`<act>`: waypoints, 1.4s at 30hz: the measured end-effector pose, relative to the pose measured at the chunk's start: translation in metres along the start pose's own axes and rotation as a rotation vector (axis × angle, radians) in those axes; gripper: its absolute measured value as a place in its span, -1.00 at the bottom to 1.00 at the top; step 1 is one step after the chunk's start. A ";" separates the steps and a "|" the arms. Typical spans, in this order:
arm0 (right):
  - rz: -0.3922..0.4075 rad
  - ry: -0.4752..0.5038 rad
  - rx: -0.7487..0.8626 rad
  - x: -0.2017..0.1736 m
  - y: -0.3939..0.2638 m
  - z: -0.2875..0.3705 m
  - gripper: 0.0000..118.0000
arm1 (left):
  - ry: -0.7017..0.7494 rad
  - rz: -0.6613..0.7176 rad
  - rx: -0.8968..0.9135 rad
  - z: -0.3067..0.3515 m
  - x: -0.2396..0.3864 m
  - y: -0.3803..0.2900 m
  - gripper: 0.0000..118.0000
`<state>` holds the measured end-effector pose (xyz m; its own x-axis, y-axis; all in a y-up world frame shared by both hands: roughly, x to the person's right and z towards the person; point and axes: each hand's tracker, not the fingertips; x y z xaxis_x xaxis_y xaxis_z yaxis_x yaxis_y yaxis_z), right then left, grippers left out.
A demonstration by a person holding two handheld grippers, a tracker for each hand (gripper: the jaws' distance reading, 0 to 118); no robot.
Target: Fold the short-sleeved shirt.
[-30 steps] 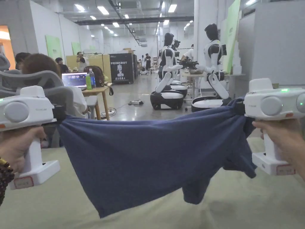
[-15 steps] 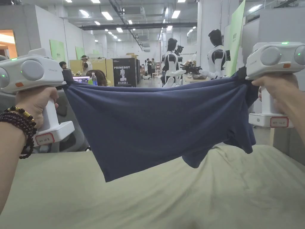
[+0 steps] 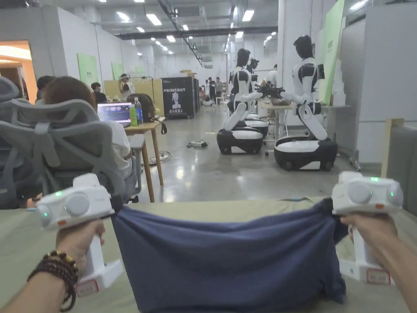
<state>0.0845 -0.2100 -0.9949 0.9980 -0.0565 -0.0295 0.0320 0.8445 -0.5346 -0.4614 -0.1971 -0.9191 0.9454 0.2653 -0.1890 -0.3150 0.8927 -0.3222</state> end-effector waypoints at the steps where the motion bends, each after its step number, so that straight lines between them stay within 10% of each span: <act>1: -0.002 -0.005 -0.011 0.001 -0.007 0.000 -0.84 | 0.009 -0.004 -0.017 0.008 0.002 -0.008 -0.90; 10: 0.096 0.077 -0.020 0.026 -0.102 0.121 -0.84 | -0.051 -0.090 -0.051 0.132 -0.038 -0.089 -0.90; 15: 0.285 0.065 -0.128 0.026 -0.204 0.178 -0.84 | -0.055 -0.178 -0.150 0.219 -0.061 -0.177 -0.90; 28: 0.274 0.043 -0.278 0.037 -0.311 0.155 -0.76 | 0.005 -0.182 -0.339 0.242 -0.089 -0.293 -0.84; 30: 0.253 0.038 -0.270 0.040 -0.308 0.162 -0.35 | 0.028 -0.184 -0.339 0.244 -0.089 -0.289 -0.45; 32: 0.257 0.028 -0.243 0.041 -0.303 0.169 0.77 | 0.055 -0.193 -0.349 0.246 -0.089 -0.279 0.80; 33: 0.267 0.061 -0.213 0.042 -0.298 0.180 1.00 | 0.065 -0.183 -0.352 0.250 -0.092 -0.273 1.00; 39: 0.170 0.110 -0.030 0.040 -0.261 0.227 0.95 | 0.030 -0.146 -0.210 0.279 -0.083 -0.231 0.81; 40: 0.161 0.111 0.007 0.039 -0.257 0.233 0.89 | 0.020 -0.157 -0.177 0.283 -0.080 -0.226 0.64; 42: 0.173 0.110 0.046 0.035 -0.248 0.243 0.31 | 0.035 -0.216 -0.141 0.295 -0.069 -0.222 -0.43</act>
<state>0.1249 -0.2915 -0.6580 0.9768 0.0358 -0.2109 -0.1343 0.8701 -0.4743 -0.4321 -0.3065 -0.5610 0.9893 0.0592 -0.1334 -0.1172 0.8669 -0.4845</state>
